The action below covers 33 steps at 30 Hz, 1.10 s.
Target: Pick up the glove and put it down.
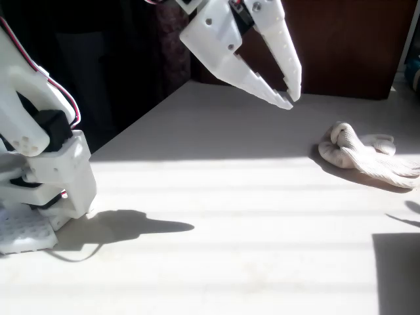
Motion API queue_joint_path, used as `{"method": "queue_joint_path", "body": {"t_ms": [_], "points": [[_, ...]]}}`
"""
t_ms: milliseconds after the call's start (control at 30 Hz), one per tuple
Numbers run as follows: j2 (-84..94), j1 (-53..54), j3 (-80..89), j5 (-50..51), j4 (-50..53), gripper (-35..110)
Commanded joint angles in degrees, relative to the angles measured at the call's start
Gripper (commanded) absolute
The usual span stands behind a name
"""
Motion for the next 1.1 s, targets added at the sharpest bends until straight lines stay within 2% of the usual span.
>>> {"method": "queue_joint_path", "body": {"t_ms": [0, 367, 700, 900, 1067], "points": [[-9.8, -5.4, -12.1, 0.3, -0.8, 1], [-41.7, -13.3, -41.6, 0.3, -0.8, 1], [-60.0, -14.2, -63.2, -0.4, -0.3, 2], [-61.1, -14.2, -63.5, -0.3, 0.6, 21], [-61.5, -14.2, -63.5, -0.4, 5.6, 35]]}}
